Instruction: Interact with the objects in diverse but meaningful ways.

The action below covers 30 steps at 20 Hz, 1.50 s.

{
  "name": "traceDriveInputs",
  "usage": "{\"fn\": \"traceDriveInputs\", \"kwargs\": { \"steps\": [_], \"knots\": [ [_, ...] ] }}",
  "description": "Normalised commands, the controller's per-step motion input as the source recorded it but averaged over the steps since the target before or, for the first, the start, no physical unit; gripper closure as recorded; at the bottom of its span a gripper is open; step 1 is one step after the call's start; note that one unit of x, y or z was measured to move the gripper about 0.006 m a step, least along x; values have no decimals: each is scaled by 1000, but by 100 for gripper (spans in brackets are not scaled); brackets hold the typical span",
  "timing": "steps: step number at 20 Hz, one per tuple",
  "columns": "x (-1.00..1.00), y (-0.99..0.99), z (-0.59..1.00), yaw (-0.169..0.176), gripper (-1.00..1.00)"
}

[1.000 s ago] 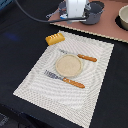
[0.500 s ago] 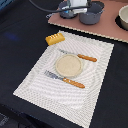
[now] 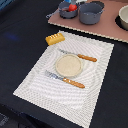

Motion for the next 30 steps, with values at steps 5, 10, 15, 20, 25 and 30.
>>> {"fn": "traceDriveInputs", "kwargs": {
  "steps": [5, 10, 15, 20, 25, 30],
  "knots": [
    [-516, 553, -151, 47, 100],
    [-586, 338, -321, 22, 100],
    [-517, 194, -426, 3, 100],
    [-380, 126, -430, 0, 100],
    [-392, 160, -419, 0, 100],
    [-365, 195, -357, 0, 100]
  ]
}}
